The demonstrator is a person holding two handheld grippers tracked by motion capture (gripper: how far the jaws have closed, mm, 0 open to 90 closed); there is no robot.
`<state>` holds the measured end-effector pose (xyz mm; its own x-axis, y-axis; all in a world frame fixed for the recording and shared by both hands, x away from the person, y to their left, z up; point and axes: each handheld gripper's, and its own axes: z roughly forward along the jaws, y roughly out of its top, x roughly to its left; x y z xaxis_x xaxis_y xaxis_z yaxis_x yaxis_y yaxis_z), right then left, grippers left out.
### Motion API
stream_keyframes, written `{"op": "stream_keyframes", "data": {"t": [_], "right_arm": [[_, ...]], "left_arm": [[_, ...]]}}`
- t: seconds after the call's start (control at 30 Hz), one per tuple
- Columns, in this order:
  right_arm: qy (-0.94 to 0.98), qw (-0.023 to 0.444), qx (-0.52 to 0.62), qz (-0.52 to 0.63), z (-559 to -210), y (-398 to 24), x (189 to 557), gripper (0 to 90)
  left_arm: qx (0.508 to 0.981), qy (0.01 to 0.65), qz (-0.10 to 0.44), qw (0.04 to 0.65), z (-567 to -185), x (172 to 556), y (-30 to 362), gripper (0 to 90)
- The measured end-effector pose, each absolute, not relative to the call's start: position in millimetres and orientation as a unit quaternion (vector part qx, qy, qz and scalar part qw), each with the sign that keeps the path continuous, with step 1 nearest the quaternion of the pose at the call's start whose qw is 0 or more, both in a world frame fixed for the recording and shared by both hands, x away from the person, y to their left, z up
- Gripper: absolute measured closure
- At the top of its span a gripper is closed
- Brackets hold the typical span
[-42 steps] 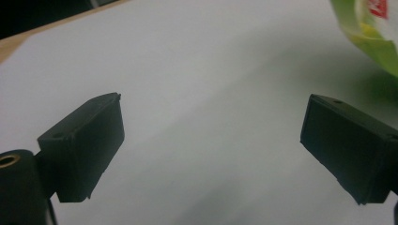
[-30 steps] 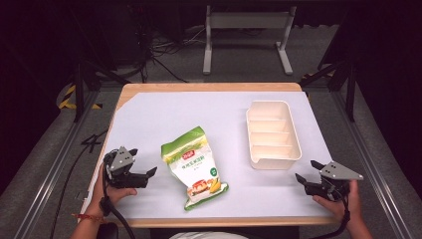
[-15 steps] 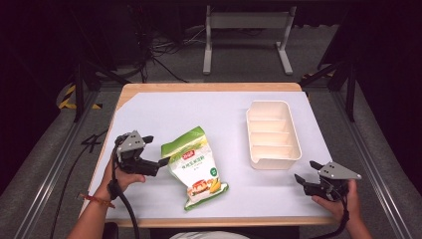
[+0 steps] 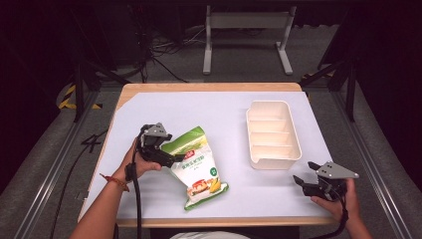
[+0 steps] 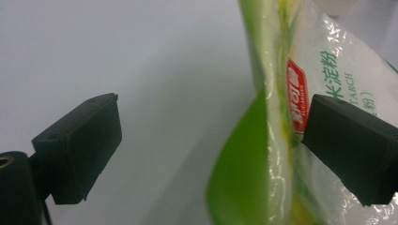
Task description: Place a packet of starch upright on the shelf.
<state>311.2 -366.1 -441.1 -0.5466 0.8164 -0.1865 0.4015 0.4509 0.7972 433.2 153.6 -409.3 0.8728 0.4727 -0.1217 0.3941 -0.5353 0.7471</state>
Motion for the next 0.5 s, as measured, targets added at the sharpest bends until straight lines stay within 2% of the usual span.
{"op": "stream_keyframes", "data": {"t": [0.07, 0.1, 0.17, 0.2, 0.3, 0.37, 0.4, 0.43, 0.5], "right_arm": [[0.803, 0.286, 0.38, 0.36, -441.6, -366.0, 311.4, 27.0], [0.805, 0.284, 0.378, 0.359, -442.0, -365.8, 311.6, 27.0], [0.806, 0.283, 0.377, 0.358, -442.5, -365.4, 311.7, 27.0], [0.807, 0.283, 0.376, 0.356, -442.6, -365.3, 311.7, 27.0], [0.807, 0.282, 0.376, 0.357, -442.7, -365.4, 311.7, 26.9], [0.807, 0.281, 0.377, 0.358, -442.9, -365.6, 311.9, 26.9], [0.807, 0.282, 0.376, 0.357, -443.1, -365.4, 312.0, 26.9], [0.807, 0.282, 0.376, 0.357, -443.1, -365.4, 312.0, 26.9], [0.807, 0.282, 0.376, 0.357, -442.9, -365.2, 311.7, 26.9]], "left_arm": [[0.88, 0.238, 0.038, 0.408, -410.4, 433.3, 148.0, 11.9], [0.884, 0.229, 0.031, 0.407, -410.7, 433.1, 146.2, 18.6], [0.891, 0.213, 0.021, 0.401, -410.3, 431.5, 142.0, 25.6], [0.893, 0.202, 0.007, 0.403, -410.1, 430.5, 140.2, 25.6], [0.898, 0.183, -0.002, 0.399, -408.8, 426.9, 137.3, 41.0], [0.901, 0.181, 0.004, 0.395, -408.3, 424.6, 135.7, 47.3], [0.902, 0.179, 0.007, 0.393, -407.7, 423.7, 135.6, 58.0], [0.902, 0.177, 0.013, 0.393, -407.7, 422.4, 135.5, 58.0], [0.902, 0.182, 0.018, 0.392, -408.7, 421.1, 134.7, 68.7]]}}
